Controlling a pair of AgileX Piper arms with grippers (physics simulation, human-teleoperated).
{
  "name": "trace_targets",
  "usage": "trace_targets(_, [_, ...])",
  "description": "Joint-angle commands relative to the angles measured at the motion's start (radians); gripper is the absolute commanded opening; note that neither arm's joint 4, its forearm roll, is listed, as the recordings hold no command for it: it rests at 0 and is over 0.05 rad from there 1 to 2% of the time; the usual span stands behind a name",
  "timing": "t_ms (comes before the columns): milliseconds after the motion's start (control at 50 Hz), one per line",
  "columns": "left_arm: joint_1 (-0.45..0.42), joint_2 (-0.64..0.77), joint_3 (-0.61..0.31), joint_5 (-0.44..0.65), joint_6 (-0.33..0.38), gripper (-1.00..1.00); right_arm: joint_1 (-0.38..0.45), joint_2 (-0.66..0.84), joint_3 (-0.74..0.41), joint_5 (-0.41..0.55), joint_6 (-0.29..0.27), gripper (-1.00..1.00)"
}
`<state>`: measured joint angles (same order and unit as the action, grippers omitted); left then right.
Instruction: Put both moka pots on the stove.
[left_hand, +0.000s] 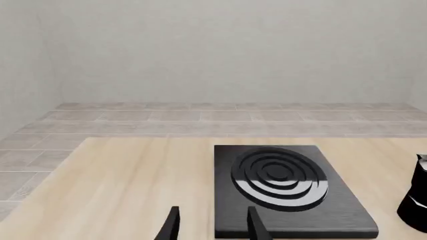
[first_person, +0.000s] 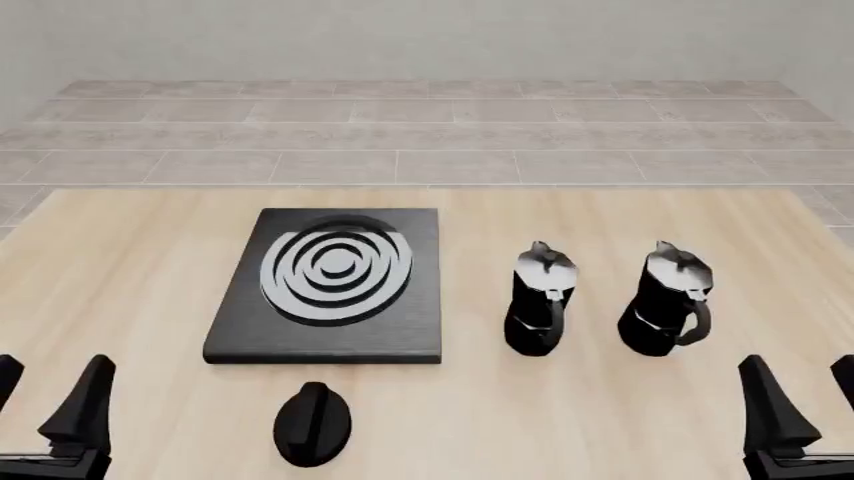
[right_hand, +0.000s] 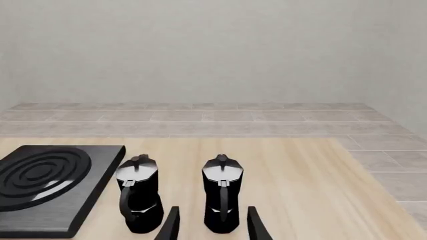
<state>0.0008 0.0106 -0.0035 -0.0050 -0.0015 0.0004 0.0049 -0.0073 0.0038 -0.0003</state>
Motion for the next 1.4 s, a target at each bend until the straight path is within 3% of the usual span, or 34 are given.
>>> trace_targets(20, [0.0, 0.006, 0.002, -0.003, -0.002, 1.0, 0.0, 0.0, 0.001, -0.001, 0.0, 1.0])
trace_targets(40, [-0.023, 0.133, 0.003, -0.075, -0.044, 1.0, 0.0, 0.0, 0.001, -0.001, 0.001, 1.0])
trace_targets(80, [-0.041, 0.263, -0.005, -0.142, -0.062, 1.0, 0.0, 0.0, 0.001, -0.001, 0.0, 1.0])
trace_targets(100, [-0.055, 0.274, -0.017, -0.133, -0.117, 1.0, 0.0, 0.0, 0.001, -0.001, 0.0, 1.0])
trace_targets(180, [-0.104, 0.251, -0.11, -0.008, -0.144, 1.0, 0.0, 0.0, 0.001, -0.001, 0.0, 1.0])
trace_targets(260, [-0.16, 0.339, -0.215, 0.107, -0.271, 1.0, 0.0, 0.0, 0.001, -0.001, 0.0, 1.0])
trace_targets(340, [-0.251, 0.366, -0.338, 0.209, -0.303, 1.0, 0.0, 0.0, 0.001, -0.001, 0.0, 1.0])
trace_targets(460, [-0.317, 0.447, -0.425, 0.257, -0.396, 1.0, 0.0, 0.0, 0.001, -0.001, 0.0, 1.0])
trace_targets(600, [-0.414, 0.533, -0.526, 0.284, -0.442, 1.0, 0.0, 0.0, 0.001, -0.001, 0.0, 1.0])
trace_targets(740, [-0.484, 0.681, -0.562, 0.243, -0.585, 1.0, 0.0, 0.0, 0.001, -0.001, 0.0, 1.0])
trace_targets(1040, [-0.62, 0.847, -0.682, 0.235, -0.626, 1.0, 0.0, 0.0, 0.001, -0.001, 0.0, 1.0])
trace_targets(1180, [-0.664, 0.93, -0.791, 0.266, -0.623, 1.0, 0.0, 0.0, 0.001, -0.001, 0.0, 1.0])
trace_targets(1360, [-0.746, 1.039, -0.846, 0.262, -0.711, 1.0, 0.0, 0.0, 0.001, -0.001, 0.0, 1.0])
trace_targets(1400, [-0.8, 1.073, -0.857, 0.248, -0.739, 1.0, 0.0, 0.0, 0.001, -0.001, 0.0, 1.0])
